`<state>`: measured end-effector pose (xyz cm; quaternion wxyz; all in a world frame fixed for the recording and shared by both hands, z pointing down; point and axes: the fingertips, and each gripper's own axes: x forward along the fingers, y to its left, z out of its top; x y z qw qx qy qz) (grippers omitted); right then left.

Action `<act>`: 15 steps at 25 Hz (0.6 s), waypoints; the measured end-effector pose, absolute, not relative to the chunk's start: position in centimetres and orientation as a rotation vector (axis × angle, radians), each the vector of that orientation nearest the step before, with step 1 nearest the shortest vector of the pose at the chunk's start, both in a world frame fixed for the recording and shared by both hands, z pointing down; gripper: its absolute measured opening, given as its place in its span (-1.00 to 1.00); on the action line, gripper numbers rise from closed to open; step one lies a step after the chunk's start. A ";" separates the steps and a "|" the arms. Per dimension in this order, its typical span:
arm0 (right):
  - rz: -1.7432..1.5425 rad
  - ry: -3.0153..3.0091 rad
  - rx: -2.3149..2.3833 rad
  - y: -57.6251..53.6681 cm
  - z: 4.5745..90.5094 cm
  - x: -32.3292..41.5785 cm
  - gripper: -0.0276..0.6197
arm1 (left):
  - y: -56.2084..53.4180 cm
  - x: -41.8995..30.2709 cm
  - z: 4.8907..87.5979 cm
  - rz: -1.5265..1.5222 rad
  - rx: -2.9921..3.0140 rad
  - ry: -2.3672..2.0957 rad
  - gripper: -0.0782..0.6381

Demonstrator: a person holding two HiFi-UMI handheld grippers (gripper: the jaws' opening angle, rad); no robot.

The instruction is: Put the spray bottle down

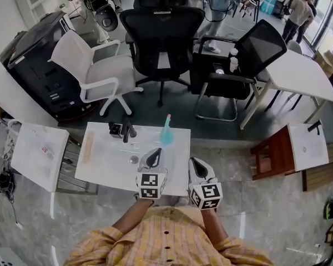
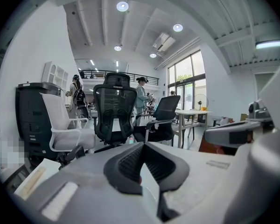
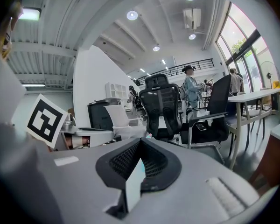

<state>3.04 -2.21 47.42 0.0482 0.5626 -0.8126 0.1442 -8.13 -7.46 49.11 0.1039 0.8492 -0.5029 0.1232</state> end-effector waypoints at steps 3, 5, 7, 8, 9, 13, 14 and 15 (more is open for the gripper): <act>0.429 -2.478 1.724 -1.9 47.1 3.0 -0.92 | -6.6 -8.2 48.7 0.353 2.522 -1.476 -0.78; 0.421 -2.478 1.728 -1.9 46.8 3.0 -0.92 | -6.2 -8.3 48.5 0.344 2.532 -1.474 -0.78; 0.410 -2.478 1.735 -1.9 46.4 2.9 -0.92 | -6.0 -8.4 48.2 0.334 2.543 -1.471 -0.78; 0.404 -2.477 1.740 -1.9 46.2 2.9 -0.92 | -5.8 -8.5 48.1 0.331 2.550 -1.468 -0.78; 0.398 -2.475 1.744 -1.8 46.0 2.9 -0.92 | -5.6 -8.6 48.0 0.329 2.554 -1.467 -0.78; 0.389 -2.464 1.749 -1.3 46.0 2.8 -0.92 | -4.6 -9.0 47.7 0.314 2.559 -1.473 -0.78; 0.387 -2.463 1.751 -1.3 45.9 2.7 -0.92 | -4.5 -9.2 47.5 0.311 2.564 -1.477 -0.78; 0.385 -2.462 1.754 -1.3 45.9 2.7 -0.92 | -4.4 -9.3 47.3 0.308 2.570 -1.478 -0.78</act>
